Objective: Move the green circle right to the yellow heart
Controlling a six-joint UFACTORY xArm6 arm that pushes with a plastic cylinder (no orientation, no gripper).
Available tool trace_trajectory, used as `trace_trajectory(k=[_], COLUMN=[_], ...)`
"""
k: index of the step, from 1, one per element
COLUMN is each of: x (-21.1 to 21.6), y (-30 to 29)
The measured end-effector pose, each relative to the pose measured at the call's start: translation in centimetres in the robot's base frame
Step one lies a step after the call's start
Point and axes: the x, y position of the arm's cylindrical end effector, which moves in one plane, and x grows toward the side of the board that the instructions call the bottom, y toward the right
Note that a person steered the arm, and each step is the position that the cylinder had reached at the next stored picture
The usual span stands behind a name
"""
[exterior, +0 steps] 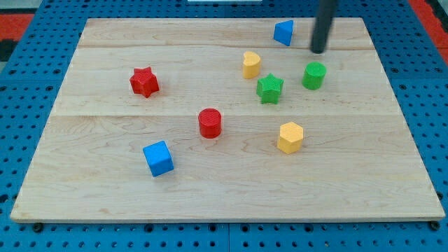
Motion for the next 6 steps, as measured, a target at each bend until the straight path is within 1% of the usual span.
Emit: trace_trajectory(k=[1,2,3,4,6], x=[5.1,9.1,7.3,4.1,10.9], y=[0.7,0.4,-3.7,-6.8,-4.5])
